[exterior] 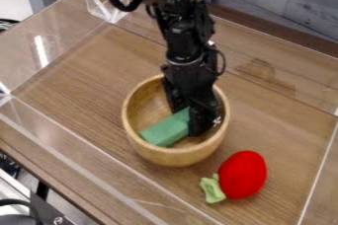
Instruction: Remove the green stick from the brown bowl and put it on the table
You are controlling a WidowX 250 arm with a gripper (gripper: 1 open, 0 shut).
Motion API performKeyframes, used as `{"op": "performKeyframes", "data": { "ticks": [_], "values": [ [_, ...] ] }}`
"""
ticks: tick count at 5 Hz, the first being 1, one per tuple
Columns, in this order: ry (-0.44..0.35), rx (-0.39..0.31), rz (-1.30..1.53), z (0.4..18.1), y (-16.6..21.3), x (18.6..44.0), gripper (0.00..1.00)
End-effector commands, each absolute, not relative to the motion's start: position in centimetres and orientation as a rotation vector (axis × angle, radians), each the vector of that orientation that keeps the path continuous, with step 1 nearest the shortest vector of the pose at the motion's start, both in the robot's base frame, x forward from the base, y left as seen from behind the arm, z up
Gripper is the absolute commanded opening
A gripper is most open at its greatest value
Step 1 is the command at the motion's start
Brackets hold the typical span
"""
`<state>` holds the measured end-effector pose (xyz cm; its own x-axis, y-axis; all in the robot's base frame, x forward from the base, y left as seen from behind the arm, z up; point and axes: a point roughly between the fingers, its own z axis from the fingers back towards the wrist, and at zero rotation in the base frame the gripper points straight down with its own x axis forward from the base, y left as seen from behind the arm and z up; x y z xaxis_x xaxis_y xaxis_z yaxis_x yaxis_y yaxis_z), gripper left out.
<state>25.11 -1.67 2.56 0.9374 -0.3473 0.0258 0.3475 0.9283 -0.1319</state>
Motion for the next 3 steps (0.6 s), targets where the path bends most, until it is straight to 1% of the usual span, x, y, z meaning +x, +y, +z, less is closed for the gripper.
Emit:
{"op": "performKeyframes", "data": {
  "ticks": [1,2,3],
  "values": [
    [-0.032,-0.140,-0.328,3.9,-1.4,25.6,0.00],
    [-0.032,-0.145,-0.302,4.7,-1.5,25.8,0.00],
    [-0.055,-0.131,-0.290,7.5,-1.6,26.0,0.00]
  ]
}}
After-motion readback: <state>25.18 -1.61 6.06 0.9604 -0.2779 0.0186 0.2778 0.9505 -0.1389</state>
